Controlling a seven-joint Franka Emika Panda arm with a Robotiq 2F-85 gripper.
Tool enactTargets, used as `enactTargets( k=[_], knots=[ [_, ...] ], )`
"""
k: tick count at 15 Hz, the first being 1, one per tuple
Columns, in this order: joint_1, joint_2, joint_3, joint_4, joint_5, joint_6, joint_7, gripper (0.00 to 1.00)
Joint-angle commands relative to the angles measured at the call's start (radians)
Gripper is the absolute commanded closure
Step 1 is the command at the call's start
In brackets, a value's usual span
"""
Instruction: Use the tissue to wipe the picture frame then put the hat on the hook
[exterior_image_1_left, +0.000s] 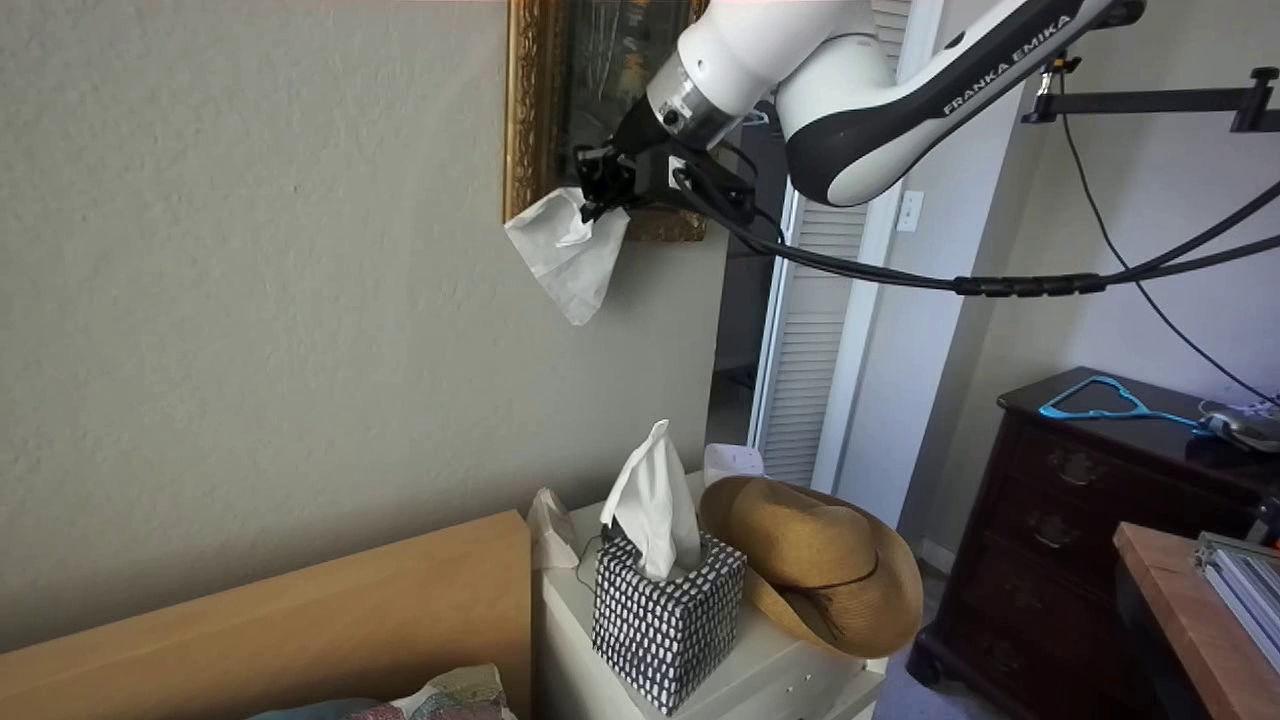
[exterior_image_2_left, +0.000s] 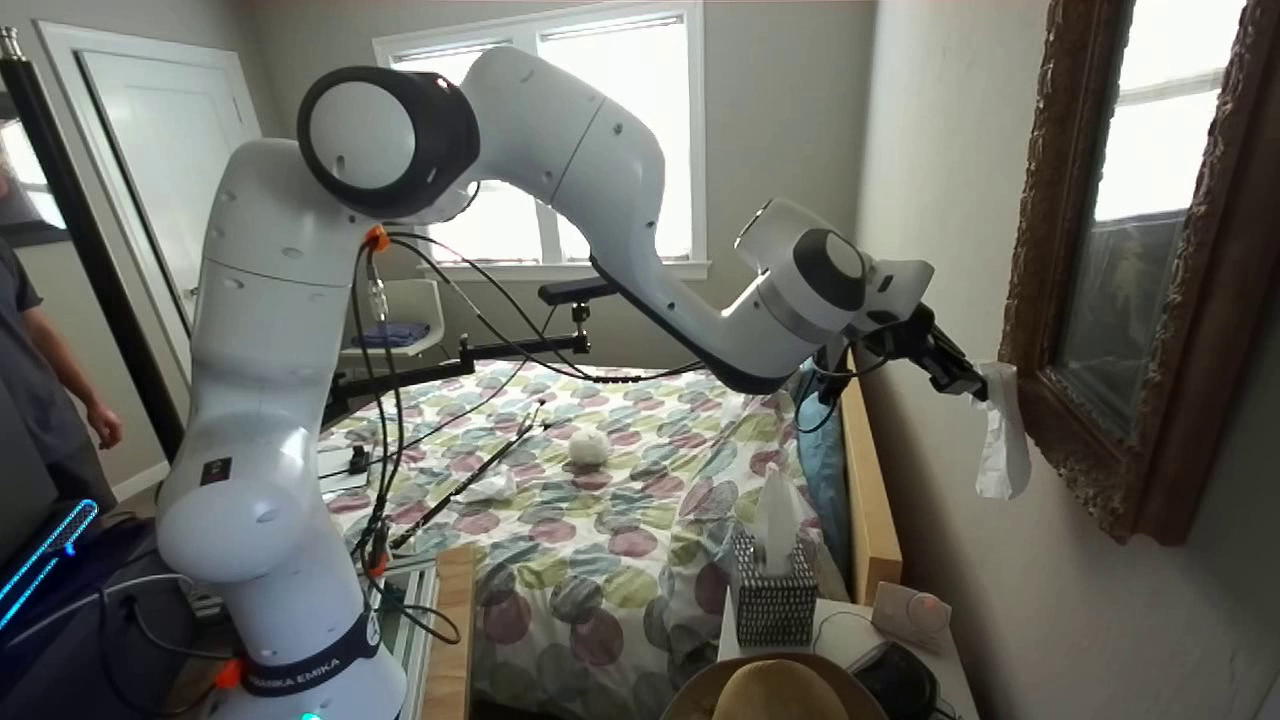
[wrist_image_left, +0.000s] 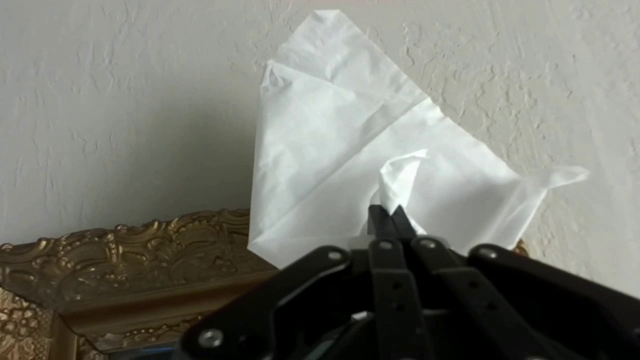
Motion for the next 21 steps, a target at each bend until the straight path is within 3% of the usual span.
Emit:
enactTargets(
  k=[1,11,21],
  knots=[
    [-0.035,0.021,0.009,0.024,0.034,-0.019,-0.030,1.00],
    [-0.144,0.019,0.005,0.016,0.089,-0.055,-0.013,1.00],
    [-0.088,-0.009,0.021,-0.024,0.041,-0.025,-0.049,1.00]
  ],
)
